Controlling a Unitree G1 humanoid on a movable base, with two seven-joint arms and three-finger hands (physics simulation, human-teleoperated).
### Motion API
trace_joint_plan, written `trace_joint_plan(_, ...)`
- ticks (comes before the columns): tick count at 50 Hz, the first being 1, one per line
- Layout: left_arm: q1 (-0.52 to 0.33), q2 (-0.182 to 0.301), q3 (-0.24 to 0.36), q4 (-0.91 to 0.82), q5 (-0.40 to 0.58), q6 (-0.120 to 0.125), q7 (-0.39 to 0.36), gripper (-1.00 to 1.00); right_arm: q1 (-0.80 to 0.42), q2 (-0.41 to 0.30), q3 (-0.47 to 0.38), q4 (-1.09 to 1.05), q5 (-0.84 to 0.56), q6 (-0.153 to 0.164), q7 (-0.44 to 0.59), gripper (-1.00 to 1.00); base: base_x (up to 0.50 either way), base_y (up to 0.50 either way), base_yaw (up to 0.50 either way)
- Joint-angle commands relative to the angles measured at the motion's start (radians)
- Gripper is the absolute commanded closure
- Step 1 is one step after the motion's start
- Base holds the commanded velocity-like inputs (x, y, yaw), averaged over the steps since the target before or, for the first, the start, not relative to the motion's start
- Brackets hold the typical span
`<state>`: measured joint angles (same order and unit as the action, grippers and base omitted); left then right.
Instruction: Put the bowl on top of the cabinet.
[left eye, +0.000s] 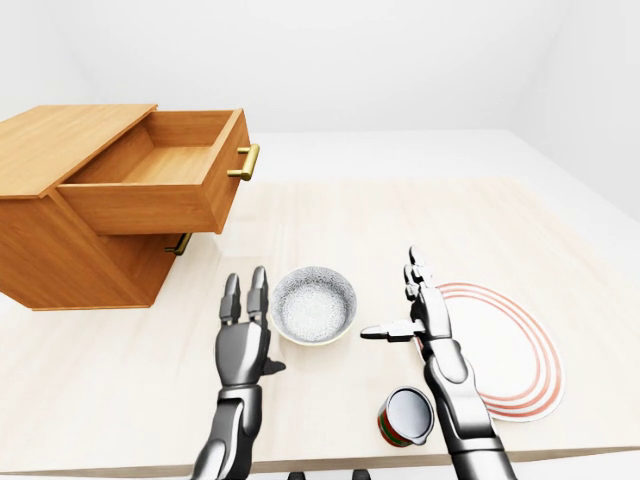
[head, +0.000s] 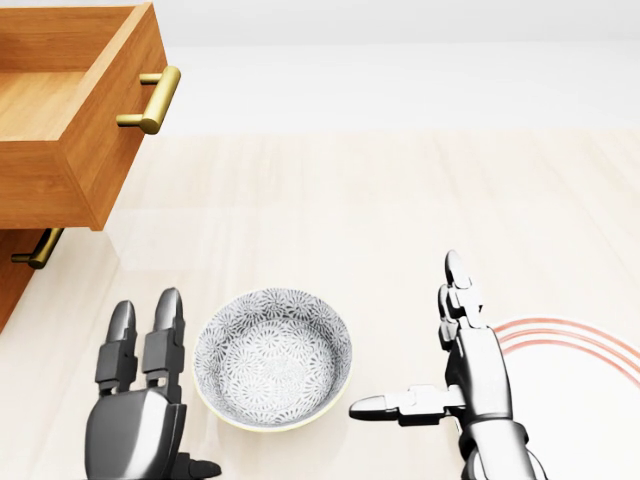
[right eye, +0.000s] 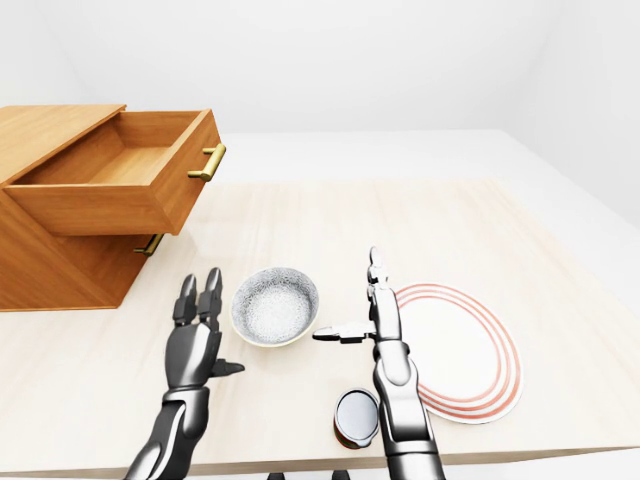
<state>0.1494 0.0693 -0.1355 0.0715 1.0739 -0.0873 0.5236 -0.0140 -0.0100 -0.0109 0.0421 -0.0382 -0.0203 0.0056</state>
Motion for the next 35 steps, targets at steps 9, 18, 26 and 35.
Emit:
trace_joint_plan(9, -0.038, 0.025, -0.128, 0.079, 0.263, 0.000, 0.000, -1.00, -0.005, 0.004, 0.012, 0.019, -0.011, -0.004, 0.003, -1.00, 0.00, 0.00, 0.00)
trace_joint_plan(18, -0.051, 0.019, -0.168, 0.133, 0.301, 0.000, 0.000, -1.00, -0.006, 0.004, 0.014, 0.019, -0.011, -0.003, 0.005, -1.00, 0.00, 0.00, 0.00)
trace_joint_plan(26, -0.082, 0.019, -0.169, 0.202, 0.310, 0.000, 0.000, -1.00, -0.013, 0.005, 0.016, 0.035, -0.015, -0.010, 0.006, -1.00, 0.00, 0.00, 0.00)
trace_joint_plan(35, -0.073, 0.027, -0.177, 0.190, 0.315, 0.000, 0.000, 0.89, -0.018, 0.005, 0.018, 0.049, -0.017, -0.018, 0.008, -1.00, 0.00, 0.00, 0.00)
